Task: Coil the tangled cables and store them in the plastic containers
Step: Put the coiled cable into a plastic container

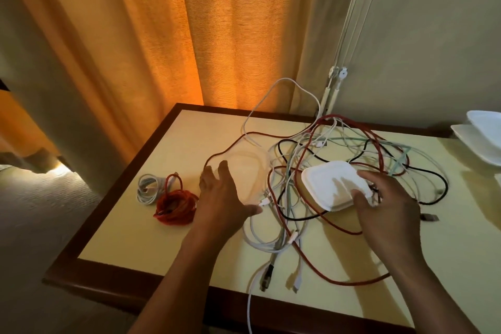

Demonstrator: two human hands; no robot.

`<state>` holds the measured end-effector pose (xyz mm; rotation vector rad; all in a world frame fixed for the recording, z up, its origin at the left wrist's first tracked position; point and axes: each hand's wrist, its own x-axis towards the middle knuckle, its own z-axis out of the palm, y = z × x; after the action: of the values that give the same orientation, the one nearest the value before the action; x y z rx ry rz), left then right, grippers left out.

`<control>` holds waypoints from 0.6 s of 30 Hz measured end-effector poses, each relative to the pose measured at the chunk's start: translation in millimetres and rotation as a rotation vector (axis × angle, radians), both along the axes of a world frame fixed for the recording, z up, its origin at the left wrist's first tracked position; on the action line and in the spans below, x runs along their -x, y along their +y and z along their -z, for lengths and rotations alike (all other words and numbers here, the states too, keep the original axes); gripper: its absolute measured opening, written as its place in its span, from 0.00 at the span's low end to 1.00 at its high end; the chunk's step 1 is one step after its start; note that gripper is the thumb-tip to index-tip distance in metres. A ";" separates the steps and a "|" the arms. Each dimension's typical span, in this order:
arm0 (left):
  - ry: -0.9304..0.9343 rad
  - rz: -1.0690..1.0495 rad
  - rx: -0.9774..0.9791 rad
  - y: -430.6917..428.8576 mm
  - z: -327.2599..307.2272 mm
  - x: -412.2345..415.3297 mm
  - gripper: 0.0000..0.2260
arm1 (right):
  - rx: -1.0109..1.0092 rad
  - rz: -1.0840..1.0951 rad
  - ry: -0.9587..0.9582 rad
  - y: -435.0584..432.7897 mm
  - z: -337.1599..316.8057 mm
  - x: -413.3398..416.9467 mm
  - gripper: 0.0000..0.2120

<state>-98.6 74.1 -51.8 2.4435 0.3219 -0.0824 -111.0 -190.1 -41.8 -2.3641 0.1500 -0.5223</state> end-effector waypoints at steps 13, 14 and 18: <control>-0.064 0.058 0.033 72.1 -43.4 5.8 0.21 | -0.019 -0.403 -0.079 80.1 -11.0 -8.8 0.14; -0.136 0.035 0.056 75.6 -40.8 5.3 0.17 | -0.029 -0.429 -0.064 91.7 -12.6 -10.1 0.14; -0.360 -0.193 0.011 110.0 -43.6 3.3 0.14 | 0.133 -0.601 0.006 142.0 -15.3 -20.3 0.19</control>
<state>-101.9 184.1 -8.2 2.3455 0.3897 0.4326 -90.7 -48.1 -26.5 -2.3778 -0.5924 -0.2338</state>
